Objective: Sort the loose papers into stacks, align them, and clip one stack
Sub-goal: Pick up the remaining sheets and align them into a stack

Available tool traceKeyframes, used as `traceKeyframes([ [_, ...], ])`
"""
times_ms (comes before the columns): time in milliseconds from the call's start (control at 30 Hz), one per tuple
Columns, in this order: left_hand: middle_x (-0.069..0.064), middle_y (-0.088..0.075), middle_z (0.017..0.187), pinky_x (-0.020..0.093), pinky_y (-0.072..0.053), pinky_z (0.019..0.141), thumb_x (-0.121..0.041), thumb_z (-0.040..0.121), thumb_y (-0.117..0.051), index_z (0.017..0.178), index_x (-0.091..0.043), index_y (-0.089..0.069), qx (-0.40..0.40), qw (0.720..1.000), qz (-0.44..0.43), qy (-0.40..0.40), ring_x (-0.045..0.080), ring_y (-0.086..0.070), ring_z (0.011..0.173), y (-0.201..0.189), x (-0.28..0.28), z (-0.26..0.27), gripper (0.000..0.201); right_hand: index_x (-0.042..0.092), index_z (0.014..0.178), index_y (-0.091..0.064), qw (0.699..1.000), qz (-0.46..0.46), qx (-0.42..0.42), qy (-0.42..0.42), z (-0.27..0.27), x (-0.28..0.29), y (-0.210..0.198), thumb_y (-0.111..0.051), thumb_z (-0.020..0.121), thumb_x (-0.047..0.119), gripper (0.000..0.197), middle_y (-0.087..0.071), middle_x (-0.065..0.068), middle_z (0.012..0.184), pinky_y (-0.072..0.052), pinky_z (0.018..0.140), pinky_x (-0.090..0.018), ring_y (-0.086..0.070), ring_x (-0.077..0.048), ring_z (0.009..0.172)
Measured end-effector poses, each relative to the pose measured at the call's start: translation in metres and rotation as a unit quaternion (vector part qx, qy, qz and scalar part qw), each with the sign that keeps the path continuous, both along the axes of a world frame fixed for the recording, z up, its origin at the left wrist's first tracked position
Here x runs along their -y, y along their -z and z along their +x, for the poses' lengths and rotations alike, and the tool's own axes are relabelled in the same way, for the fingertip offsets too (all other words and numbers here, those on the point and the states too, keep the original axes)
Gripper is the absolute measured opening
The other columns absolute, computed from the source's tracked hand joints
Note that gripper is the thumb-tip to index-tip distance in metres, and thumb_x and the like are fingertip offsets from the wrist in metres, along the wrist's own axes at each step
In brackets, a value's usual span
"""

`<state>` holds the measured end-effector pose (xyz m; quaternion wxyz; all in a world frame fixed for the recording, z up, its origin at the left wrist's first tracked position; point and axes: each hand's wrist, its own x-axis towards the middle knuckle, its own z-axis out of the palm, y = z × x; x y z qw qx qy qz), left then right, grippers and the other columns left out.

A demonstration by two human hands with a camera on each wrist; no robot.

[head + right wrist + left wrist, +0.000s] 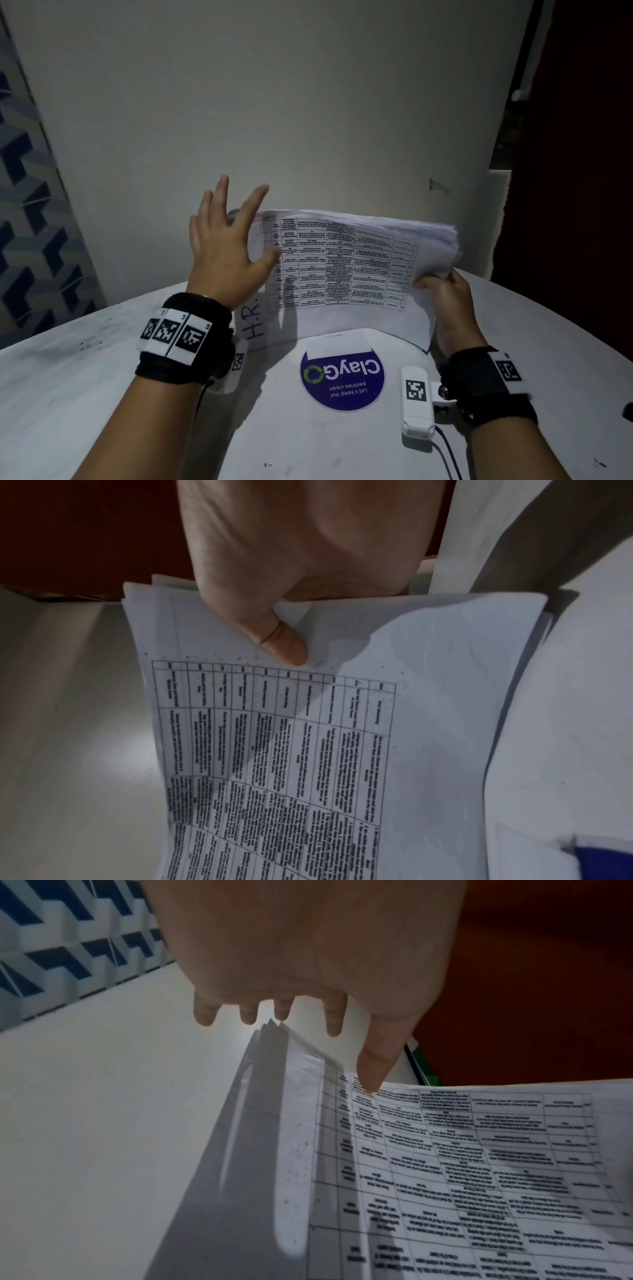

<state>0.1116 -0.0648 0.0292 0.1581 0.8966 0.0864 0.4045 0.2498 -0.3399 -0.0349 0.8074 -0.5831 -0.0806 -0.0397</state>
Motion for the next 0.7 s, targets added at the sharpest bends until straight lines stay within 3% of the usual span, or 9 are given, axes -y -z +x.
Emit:
traceKeyframes([
  [67, 0.002, 0.009, 0.173, 0.064, 0.0, 0.124, -0.046, 0.088, -0.075, 0.154, -0.045, -0.04, -0.006, 1.0, 0.018, 0.009, 0.033, 0.007, 0.158, 0.001, -0.002, 0.0, 0.075, 0.021, 0.089, -0.078, 1.0, -0.003, -0.001, 0.0, -0.001, 0.001, -0.001, -0.061, 0.067, 0.001, 0.034, -0.077, -0.012, 0.111, -0.051, 0.103, -0.057, -0.067, -0.036, 0.112],
  [133, 0.002, 0.006, 0.173, 0.062, -0.004, 0.124, -0.041, 0.085, -0.079, 0.156, -0.044, -0.035, 0.024, 1.0, -0.007, 0.018, 0.033, 0.002, 0.158, 0.005, -0.004, 0.002, 0.083, 0.017, 0.092, -0.077, 1.0, -0.007, 0.001, -0.009, -0.003, 0.001, -0.002, -0.06, 0.069, -0.001, 0.034, -0.076, -0.013, 0.112, -0.051, 0.104, -0.057, -0.067, -0.036, 0.113],
  [233, 0.0, -0.005, 0.173, 0.053, -0.013, 0.124, -0.018, 0.074, -0.089, 0.161, -0.041, -0.015, 0.078, 0.98, -0.177, 0.037, 0.026, -0.011, 0.157, 0.013, -0.015, 0.004, 0.116, 0.014, 0.098, -0.075, 1.0, -0.009, 0.004, -0.013, -0.004, 0.003, -0.002, -0.06, 0.07, -0.002, 0.035, -0.076, -0.015, 0.113, -0.05, 0.104, -0.058, -0.067, -0.037, 0.113],
  [333, 0.006, -0.032, 0.165, 0.052, -0.03, 0.121, 0.002, 0.061, -0.089, 0.158, -0.032, -0.024, 0.033, 0.892, -0.436, 0.111, 0.028, -0.032, 0.151, 0.036, -0.033, 0.011, 0.121, 0.014, 0.098, -0.073, 1.0, -0.012, 0.019, -0.016, -0.008, 0.004, -0.006, -0.058, 0.08, -0.008, 0.033, -0.075, -0.016, 0.114, -0.051, 0.104, -0.056, -0.068, -0.035, 0.112],
  [400, 0.01, -0.063, 0.139, 0.05, -0.051, 0.105, 0.006, 0.059, -0.084, 0.143, -0.016, -0.05, 0.001, 0.836, -0.524, 0.163, 0.033, -0.058, 0.131, 0.053, -0.041, 0.017, 0.093, 0.017, 0.098, -0.072, 0.999, -0.018, 0.041, -0.02, -0.013, 0.005, -0.011, -0.061, 0.084, -0.01, 0.033, -0.078, -0.007, 0.105, -0.057, 0.098, -0.046, -0.072, -0.023, 0.101],
  [467, 0.01, -0.075, 0.111, 0.036, -0.059, 0.084, 0.008, 0.07, -0.079, 0.118, -0.001, -0.067, 0.007, 0.84, -0.517, 0.164, 0.032, -0.07, 0.108, 0.059, -0.033, 0.019, 0.05, 0.018, 0.101, -0.072, 0.997, -0.031, 0.068, -0.021, -0.018, 0.004, -0.016, -0.066, 0.086, -0.009, 0.032, -0.08, 0.004, 0.092, -0.062, 0.082, -0.029, -0.075, -0.011, 0.088],
  [567, 0.006, -0.069, 0.084, 0.018, -0.051, 0.055, 0.01, 0.084, -0.07, 0.094, -0.004, -0.066, 0.086, 0.876, -0.452, 0.148, 0.024, -0.061, 0.076, 0.049, -0.016, 0.024, 0.018, 0.017, 0.114, -0.069, 0.993, -0.053, 0.108, 0.022, -0.019, 0.001, -0.019, -0.069, 0.091, -0.002, 0.029, -0.076, 0.009, 0.096, -0.057, 0.071, -0.013, -0.073, -0.001, 0.089],
  [600, 0.004, -0.068, 0.085, 0.017, -0.051, 0.055, 0.012, 0.088, -0.066, 0.098, -0.006, -0.065, 0.114, 0.881, -0.433, 0.153, 0.021, -0.061, 0.075, 0.043, -0.011, 0.025, 0.021, 0.018, 0.119, -0.067, 0.991, -0.046, 0.117, 0.038, -0.019, -0.001, -0.021, -0.068, 0.094, 0.002, 0.03, -0.073, 0.011, 0.101, -0.055, 0.073, -0.01, -0.071, 0.005, 0.089],
  [700, -0.001, -0.071, 0.111, 0.021, -0.06, 0.078, 0.009, 0.095, -0.059, 0.121, -0.018, -0.06, 0.147, 0.87, -0.425, 0.202, 0.011, -0.07, 0.098, 0.032, -0.001, 0.029, 0.037, 0.028, 0.121, -0.063, 0.99, -0.031, 0.127, 0.047, -0.021, -0.004, -0.029, -0.066, 0.098, 0.011, 0.029, -0.069, 0.017, 0.11, -0.052, 0.078, -0.007, -0.066, 0.015, 0.091],
])
